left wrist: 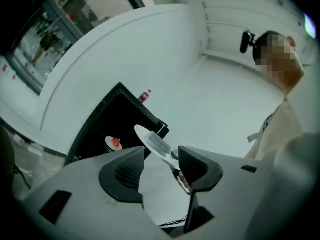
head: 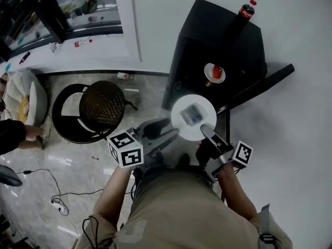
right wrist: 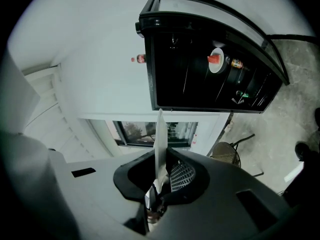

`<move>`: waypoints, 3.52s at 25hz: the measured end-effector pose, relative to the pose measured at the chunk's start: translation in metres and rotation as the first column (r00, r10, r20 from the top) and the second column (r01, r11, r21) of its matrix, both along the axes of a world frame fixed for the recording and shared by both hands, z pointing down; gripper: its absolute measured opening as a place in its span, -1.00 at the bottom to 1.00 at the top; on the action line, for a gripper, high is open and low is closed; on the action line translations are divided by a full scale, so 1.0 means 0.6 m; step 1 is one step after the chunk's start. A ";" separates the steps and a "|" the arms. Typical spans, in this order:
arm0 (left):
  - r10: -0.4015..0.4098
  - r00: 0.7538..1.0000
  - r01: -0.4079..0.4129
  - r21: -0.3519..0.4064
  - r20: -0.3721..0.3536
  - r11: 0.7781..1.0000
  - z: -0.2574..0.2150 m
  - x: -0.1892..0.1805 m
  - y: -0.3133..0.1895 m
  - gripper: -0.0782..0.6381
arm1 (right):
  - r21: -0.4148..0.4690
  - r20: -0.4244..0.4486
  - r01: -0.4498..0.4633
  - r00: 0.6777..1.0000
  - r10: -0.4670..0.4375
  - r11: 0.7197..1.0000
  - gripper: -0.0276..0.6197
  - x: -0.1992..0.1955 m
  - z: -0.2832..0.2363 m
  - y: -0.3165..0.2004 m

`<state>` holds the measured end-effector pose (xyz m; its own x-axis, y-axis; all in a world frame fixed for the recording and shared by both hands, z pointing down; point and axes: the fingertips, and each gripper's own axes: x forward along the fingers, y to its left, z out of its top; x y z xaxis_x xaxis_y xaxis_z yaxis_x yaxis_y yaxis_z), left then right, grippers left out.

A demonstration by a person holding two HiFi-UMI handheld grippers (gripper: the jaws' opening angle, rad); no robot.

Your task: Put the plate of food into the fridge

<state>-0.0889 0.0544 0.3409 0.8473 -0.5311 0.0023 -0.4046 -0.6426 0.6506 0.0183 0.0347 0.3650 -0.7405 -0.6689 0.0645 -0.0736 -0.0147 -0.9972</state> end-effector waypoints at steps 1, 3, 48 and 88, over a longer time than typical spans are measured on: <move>0.011 0.999 -0.012 -0.031 -0.043 0.999 0.005 -0.001 0.001 -0.23 | 0.009 -0.007 0.003 1.000 -0.003 1.000 -0.79 -0.006 -0.001 0.002; 0.025 0.996 -0.031 -0.071 -0.088 0.997 0.017 -0.001 0.003 -0.23 | 0.022 -0.022 0.014 1.000 -0.013 1.000 -0.79 -0.019 0.001 0.006; -0.244 0.937 0.022 -0.657 -0.248 0.753 0.199 0.088 -0.101 -0.72 | 0.019 -0.339 0.180 0.927 -0.163 0.983 -0.81 0.036 0.133 -0.089; -0.518 0.822 0.197 -0.736 -0.236 0.648 0.313 0.153 -0.194 -0.74 | 0.061 -0.547 0.445 0.764 -0.343 0.894 -0.53 0.147 0.211 -0.170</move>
